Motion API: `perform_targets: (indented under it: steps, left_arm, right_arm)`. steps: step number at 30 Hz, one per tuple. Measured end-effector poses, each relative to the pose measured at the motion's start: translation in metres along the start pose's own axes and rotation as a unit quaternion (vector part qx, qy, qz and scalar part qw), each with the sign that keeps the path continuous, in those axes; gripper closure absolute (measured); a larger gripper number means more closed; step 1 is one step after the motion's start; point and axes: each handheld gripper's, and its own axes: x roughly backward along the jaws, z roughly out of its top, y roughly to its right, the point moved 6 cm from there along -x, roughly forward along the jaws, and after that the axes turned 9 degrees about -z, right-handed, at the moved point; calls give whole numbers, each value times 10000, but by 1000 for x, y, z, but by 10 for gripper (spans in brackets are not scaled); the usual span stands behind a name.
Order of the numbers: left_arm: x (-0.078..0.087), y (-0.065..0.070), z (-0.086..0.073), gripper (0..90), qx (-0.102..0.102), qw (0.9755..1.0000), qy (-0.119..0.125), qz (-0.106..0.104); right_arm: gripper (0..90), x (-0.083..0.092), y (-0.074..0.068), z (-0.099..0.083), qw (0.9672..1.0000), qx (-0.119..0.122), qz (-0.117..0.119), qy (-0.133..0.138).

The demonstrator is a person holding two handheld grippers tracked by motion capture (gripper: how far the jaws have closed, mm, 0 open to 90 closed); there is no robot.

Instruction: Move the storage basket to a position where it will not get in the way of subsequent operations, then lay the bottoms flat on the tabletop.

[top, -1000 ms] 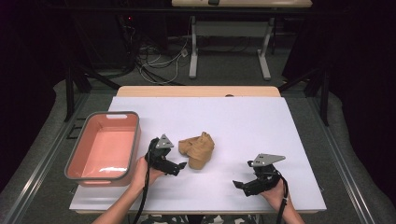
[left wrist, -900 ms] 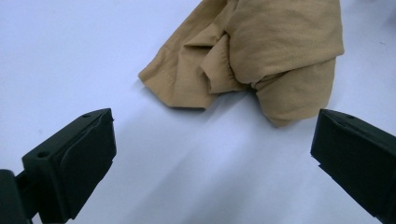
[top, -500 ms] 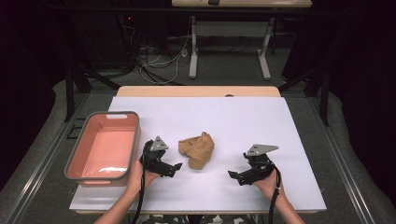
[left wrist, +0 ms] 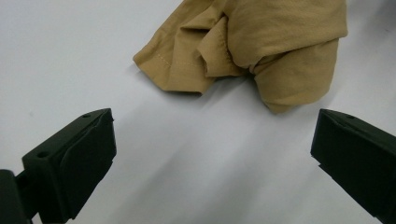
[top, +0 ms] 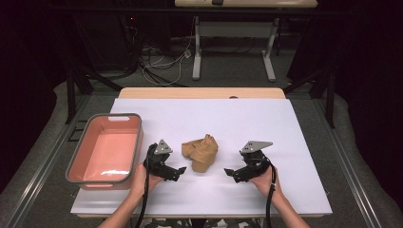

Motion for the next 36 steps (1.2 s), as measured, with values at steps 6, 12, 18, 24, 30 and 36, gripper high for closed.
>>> perform_targets:
  steps: [6, 12, 18, 24, 30, 36]
  left_arm:
    - [1, -2, -1, 1, 57, 10000, -3, 2]
    - [3, -5, -1, 1, 46, 10000, 22, 45]
    - [2, -7, -1, 2, 92, 9999, 58, 60]
    - [-3, -6, 1, 10, 167, 9999, 45, 0]
    - [-13, -5, 4, 39, 155, 9999, -26, -10]
    - [-19, -7, 6, 66, 135, 9999, -36, 63]
  right_arm:
    - [97, -10, -5, 11, 10000, 67, 6, -5]
    - [179, -24, -16, 21, 9997, 217, 4, -79]
    - [243, -30, -23, 32, 9996, 272, -44, -15]
    - [260, -35, -26, 37, 9992, 393, -30, 2]
    - [196, -36, -28, 48, 9994, 312, -73, 136]
    - [305, -39, -29, 51, 9989, 405, -224, 9]
